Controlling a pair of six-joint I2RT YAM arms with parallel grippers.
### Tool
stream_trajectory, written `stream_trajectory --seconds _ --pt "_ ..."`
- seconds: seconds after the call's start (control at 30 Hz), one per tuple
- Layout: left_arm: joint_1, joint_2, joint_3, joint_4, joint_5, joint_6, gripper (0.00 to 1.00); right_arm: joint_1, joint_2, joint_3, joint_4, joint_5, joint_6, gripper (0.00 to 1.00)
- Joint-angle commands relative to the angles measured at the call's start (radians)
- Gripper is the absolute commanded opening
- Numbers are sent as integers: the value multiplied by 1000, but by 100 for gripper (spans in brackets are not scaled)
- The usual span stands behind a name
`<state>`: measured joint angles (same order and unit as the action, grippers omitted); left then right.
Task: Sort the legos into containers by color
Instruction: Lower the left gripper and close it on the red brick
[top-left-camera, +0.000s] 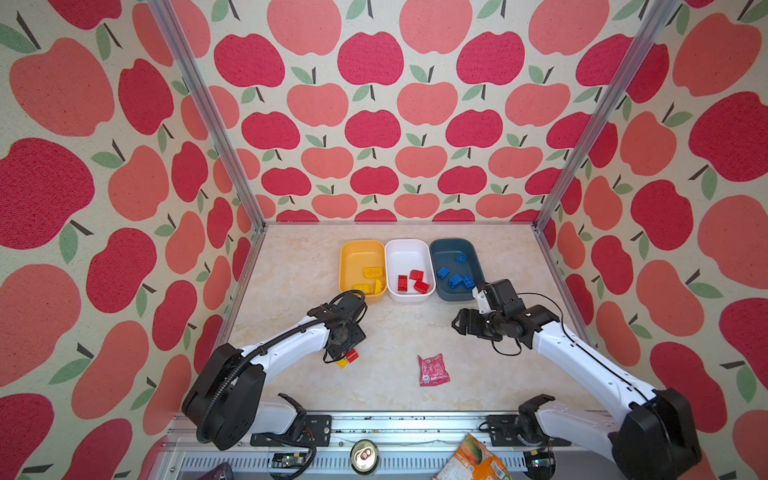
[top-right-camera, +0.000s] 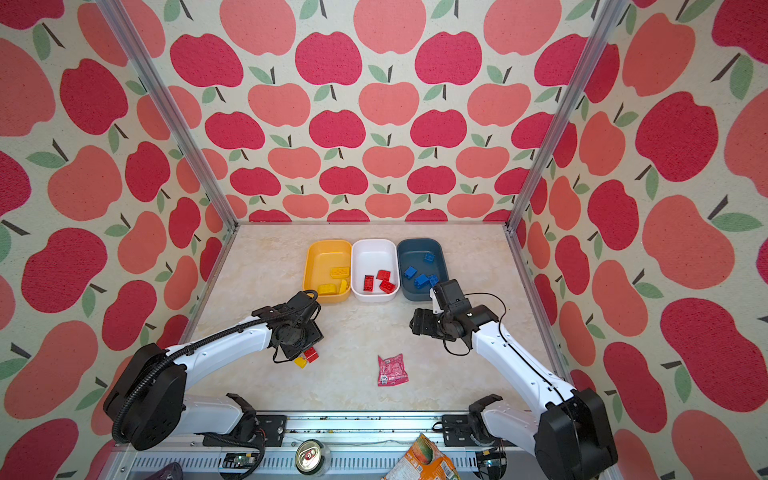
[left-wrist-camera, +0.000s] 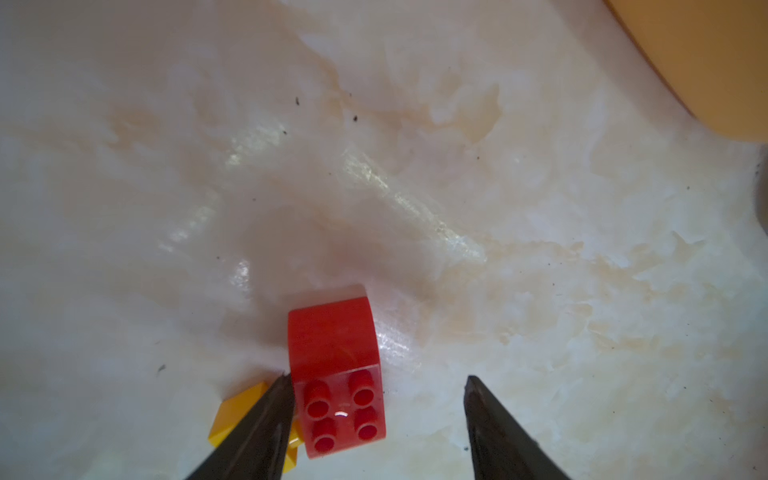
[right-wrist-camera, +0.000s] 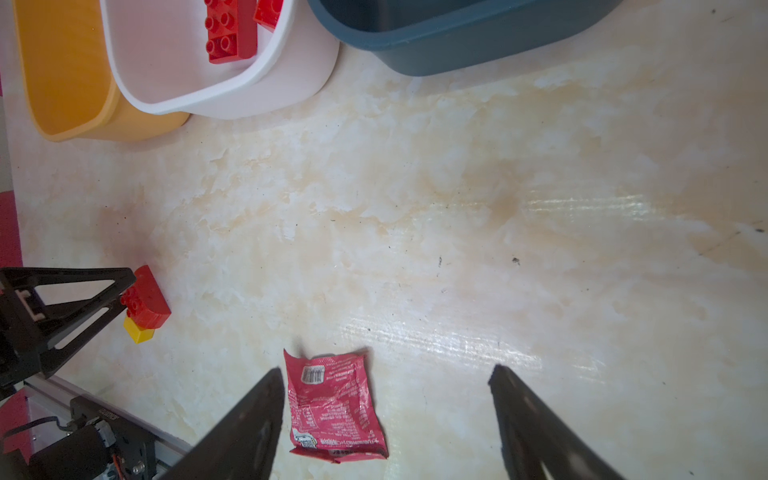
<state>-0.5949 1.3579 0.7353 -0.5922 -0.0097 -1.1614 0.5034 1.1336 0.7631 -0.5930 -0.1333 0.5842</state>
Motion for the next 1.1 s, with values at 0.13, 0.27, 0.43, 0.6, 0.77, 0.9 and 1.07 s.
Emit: stream_trajectory --seconds 0.13,0.27,0.43,0.6,0.77,0.9,1.07 --pt "7 17 -17 0 10 -4 66 0 -12 16 -11 -3 -11 80" --pt "3 6 -17 -20 10 -7 65 0 -18 18 -19 2 -12 80" --pt "-7 -7 -22 -34 -8 -7 65 0 -23 13 -19 5 -9 80" --pt "-9 29 -14 -22 -6 -4 63 1 -23 14 -17 2 -7 80" --pt "-13 51 -15 -15 -8 -3 59 -1 -32 15 -29 13 -10 80" --pt "-13 51 -16 -15 -15 0 56 -1 -33 10 -24 12 -8 80" --pt "-11 68 -10 -5 -12 6 53 -1 -26 13 -20 7 -6 80"
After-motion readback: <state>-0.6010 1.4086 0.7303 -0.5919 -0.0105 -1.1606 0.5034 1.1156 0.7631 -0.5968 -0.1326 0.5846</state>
